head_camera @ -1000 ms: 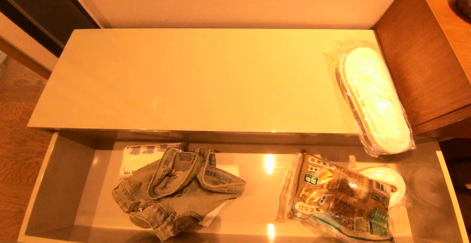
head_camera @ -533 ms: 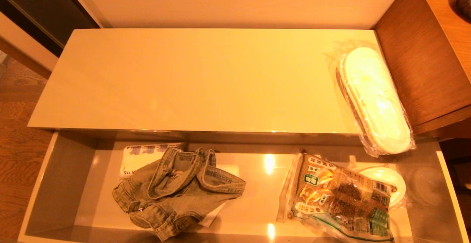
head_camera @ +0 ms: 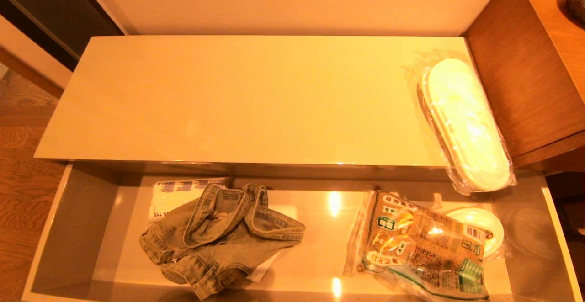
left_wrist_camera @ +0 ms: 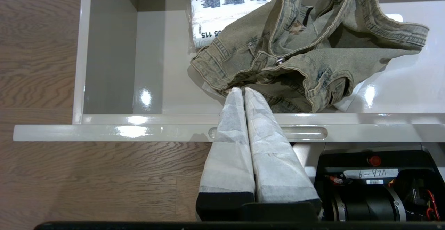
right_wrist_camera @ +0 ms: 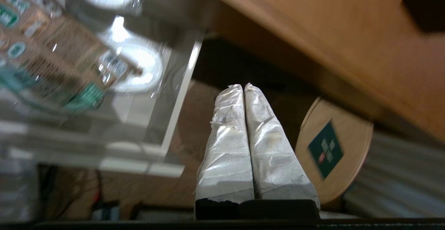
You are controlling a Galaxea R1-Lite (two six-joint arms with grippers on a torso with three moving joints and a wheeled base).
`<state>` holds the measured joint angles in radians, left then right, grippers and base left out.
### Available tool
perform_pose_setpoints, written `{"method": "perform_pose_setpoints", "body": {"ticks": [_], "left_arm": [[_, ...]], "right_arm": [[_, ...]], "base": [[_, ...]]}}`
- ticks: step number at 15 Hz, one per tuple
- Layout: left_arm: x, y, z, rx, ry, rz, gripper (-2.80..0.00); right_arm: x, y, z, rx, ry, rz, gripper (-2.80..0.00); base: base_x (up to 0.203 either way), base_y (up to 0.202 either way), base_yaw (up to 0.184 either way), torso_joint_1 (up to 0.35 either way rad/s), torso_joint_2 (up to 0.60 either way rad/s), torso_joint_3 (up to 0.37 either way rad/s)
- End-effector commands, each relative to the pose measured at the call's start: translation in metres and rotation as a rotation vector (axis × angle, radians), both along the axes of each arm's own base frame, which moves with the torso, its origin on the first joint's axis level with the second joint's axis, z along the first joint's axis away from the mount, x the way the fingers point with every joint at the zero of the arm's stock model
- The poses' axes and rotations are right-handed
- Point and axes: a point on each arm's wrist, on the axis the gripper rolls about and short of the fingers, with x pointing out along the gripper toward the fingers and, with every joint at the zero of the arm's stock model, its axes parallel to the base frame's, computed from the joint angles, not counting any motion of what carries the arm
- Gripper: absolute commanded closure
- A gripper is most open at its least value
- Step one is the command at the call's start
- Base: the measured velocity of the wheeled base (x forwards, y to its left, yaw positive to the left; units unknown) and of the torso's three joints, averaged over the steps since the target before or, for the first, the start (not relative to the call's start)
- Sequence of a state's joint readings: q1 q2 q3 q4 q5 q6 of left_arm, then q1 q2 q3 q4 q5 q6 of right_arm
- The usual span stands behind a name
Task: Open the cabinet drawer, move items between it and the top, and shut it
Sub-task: Take out the shorts from the drawer
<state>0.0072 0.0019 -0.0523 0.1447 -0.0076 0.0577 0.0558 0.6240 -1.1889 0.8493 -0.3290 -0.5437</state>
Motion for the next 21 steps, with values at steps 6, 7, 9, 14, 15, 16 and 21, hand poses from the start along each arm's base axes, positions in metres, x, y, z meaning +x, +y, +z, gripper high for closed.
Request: {"method": "perform_pose_setpoints", "body": {"ticks": [6,7,9,14,15,16,21], "left_arm": [[0.0,0.0,0.0,0.001,0.001,0.002,0.0],[0.0,0.0,0.0,0.001,0.001,0.002,0.0],[0.0,0.0,0.0,-0.002,0.001,0.002,0.0],[0.0,0.0,0.0,-0.002,0.001,0.002,0.0],[0.0,0.0,0.0,-0.002,0.001,0.002,0.0],[0.0,0.0,0.0,-0.002,0.001,0.002,0.0],[0.0,0.0,0.0,-0.002,0.001,0.002,0.0]], "right_arm": [[-0.059,0.004,-0.104,0.109,-0.101,0.112,0.0],[-0.058,0.006,-0.11,0.148,-0.131,0.094,0.0],[-0.06,0.007,-0.132,0.179,-0.176,0.101,0.0],[-0.015,0.01,-0.18,0.312,-0.269,0.23,0.0],[-0.003,0.011,-0.189,0.342,-0.336,0.29,0.0],[0.008,0.012,-0.201,0.384,-0.387,0.335,0.0],[0.011,0.012,-0.22,0.534,-0.281,0.311,0.0]], "base": [[0.0,0.0,0.0,0.0,0.0,0.0],[0.0,0.0,0.0,0.0,0.0,0.0],[0.0,0.0,0.0,0.0,0.0,0.0],[0.0,0.0,0.0,0.0,0.0,0.0],[0.0,0.0,0.0,0.0,0.0,0.0],[0.0,0.0,0.0,0.0,0.0,0.0],[0.0,0.0,0.0,0.0,0.0,0.0]]}}
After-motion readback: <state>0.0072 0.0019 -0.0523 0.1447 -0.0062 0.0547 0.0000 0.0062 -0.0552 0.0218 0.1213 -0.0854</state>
